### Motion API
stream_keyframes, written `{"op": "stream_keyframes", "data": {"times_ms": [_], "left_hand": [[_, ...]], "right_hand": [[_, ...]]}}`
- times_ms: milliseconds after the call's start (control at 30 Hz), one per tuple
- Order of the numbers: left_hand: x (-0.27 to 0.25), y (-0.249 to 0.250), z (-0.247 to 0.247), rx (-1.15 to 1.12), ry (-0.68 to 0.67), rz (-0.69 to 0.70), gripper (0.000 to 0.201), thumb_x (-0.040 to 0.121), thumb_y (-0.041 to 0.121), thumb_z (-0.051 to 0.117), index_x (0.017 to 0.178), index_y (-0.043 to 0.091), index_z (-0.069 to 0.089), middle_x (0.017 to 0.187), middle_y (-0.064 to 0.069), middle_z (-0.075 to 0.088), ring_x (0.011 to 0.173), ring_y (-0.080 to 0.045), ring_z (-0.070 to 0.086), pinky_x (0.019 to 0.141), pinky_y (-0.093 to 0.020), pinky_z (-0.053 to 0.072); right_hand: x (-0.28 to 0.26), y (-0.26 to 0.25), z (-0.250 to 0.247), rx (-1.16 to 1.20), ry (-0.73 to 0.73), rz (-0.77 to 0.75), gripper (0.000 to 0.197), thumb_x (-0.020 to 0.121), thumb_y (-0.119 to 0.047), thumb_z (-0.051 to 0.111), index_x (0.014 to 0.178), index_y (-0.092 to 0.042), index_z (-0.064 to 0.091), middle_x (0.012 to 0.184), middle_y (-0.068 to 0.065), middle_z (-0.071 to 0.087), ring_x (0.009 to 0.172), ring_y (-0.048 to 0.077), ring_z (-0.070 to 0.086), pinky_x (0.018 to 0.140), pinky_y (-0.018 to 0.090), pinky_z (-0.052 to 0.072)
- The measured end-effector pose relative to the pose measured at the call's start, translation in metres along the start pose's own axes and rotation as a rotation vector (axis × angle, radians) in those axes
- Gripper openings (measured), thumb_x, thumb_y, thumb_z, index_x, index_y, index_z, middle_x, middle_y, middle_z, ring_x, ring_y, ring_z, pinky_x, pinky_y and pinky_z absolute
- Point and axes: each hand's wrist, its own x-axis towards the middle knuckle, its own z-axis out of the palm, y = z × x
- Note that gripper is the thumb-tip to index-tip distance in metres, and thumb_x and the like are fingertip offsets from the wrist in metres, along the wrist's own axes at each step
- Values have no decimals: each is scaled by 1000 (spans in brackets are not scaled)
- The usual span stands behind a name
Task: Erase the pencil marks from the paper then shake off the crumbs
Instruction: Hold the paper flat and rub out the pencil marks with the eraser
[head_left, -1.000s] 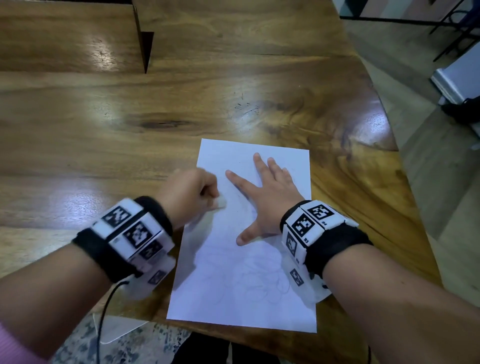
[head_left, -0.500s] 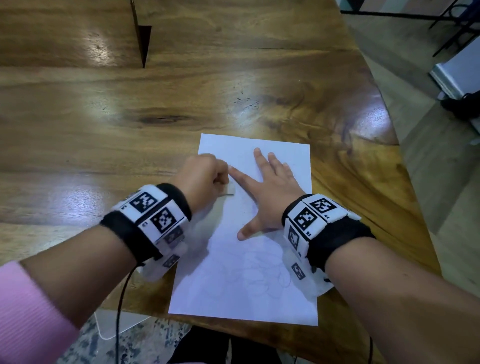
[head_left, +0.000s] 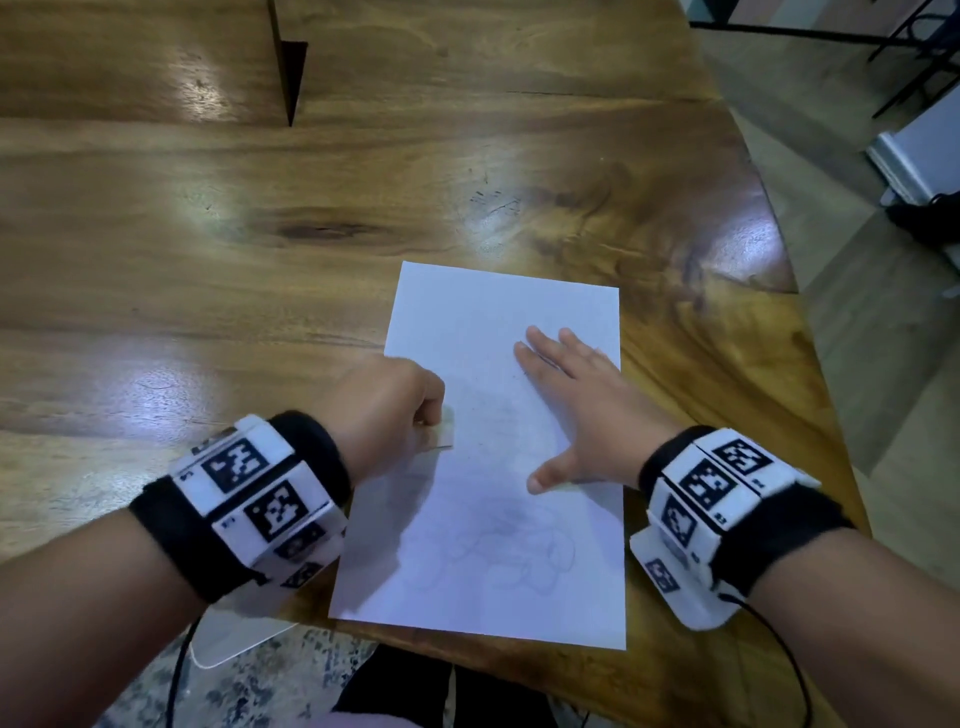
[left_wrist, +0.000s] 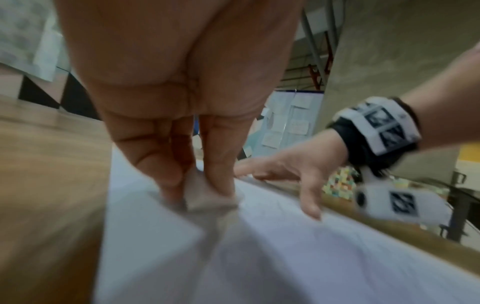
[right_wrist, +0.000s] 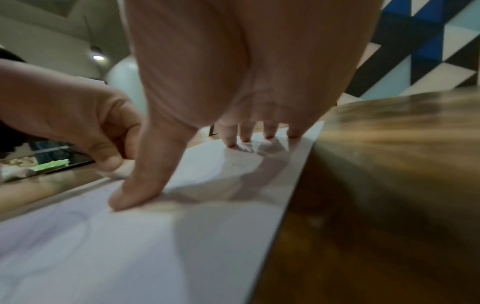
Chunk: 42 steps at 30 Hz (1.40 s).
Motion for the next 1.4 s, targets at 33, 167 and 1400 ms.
{"op": "stream_keyframes", "data": {"times_ms": [33,167,1400], "left_hand": [[5,3,-5,-11,-18,-15,20,71,9,67,61,23,57,56,12,47,63,-15,49,55,-22,36],[43,23,-23,-111,91,-18,6,71,8,68,77,9,68,56,13,45,67,-16,47,50,-13,31],[35,41,10,-48,66,159,6,78,7,57,81,7,61,69,3,45,73,-19,44,59,-23,26]], "right_hand": [[-1,0,1,11,10,-7,126,63,-56,78,150,-29,-10,155,-14,-22,143,10,-23,117,31,-9],[1,1,4,15,30,-12,127,61,-59,77,150,-30,-8,156,-15,-20,143,11,-22,116,32,-10],[2,4,8,19,48,-31,127,62,-58,76,150,-28,-10,155,-12,-23,142,12,-24,114,30,-13]]}}
